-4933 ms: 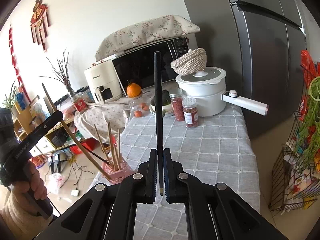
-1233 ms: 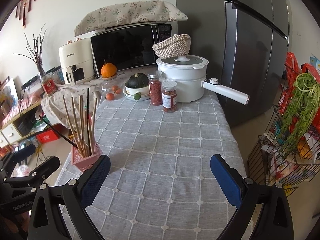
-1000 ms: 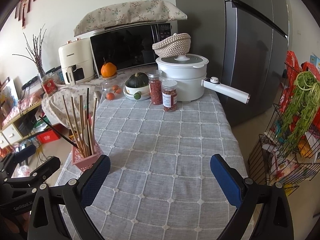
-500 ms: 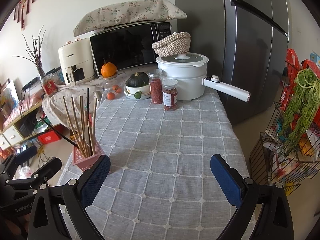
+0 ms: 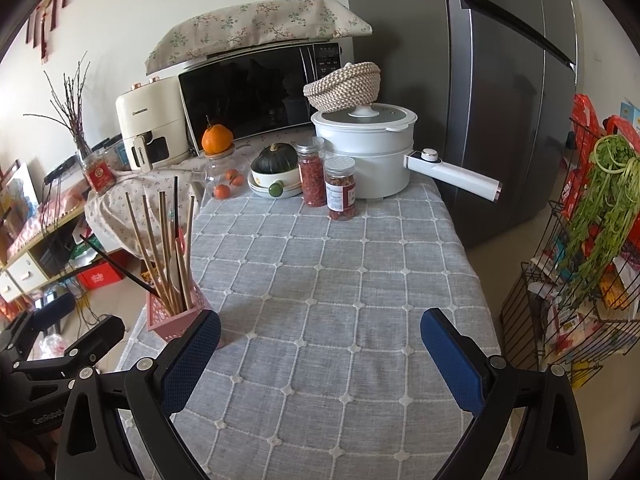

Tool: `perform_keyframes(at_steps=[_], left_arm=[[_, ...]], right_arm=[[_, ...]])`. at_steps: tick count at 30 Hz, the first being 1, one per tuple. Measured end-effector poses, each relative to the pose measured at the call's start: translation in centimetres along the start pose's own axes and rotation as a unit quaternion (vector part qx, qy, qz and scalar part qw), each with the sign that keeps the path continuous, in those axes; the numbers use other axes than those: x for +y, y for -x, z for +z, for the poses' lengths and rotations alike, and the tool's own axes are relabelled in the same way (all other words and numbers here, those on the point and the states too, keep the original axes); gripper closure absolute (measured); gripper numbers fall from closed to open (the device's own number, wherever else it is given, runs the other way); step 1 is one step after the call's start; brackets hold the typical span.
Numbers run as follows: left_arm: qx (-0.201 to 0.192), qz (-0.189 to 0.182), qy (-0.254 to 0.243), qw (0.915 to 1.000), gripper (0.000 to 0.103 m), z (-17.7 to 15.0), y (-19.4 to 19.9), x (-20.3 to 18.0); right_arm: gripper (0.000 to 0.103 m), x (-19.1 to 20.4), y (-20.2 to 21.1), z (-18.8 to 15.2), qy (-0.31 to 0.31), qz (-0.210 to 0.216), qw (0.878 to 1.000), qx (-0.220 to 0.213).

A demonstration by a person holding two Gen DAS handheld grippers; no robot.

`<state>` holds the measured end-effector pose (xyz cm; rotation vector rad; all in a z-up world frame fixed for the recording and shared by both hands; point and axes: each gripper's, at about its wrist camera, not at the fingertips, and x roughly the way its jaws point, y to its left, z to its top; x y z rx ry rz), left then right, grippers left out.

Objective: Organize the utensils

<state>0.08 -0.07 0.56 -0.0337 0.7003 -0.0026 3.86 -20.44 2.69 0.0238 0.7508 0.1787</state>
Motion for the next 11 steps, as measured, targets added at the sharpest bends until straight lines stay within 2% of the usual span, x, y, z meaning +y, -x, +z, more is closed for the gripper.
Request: perform_keyframes(at_steps=[11], left_arm=[[0.0, 0.001, -0.001, 1.0, 0.004, -0.22, 0.08, -0.01]], right_arm=[[0.002, 0.05, -0.09, -0.09, -0.003, 0.001, 1.0, 0.003]])
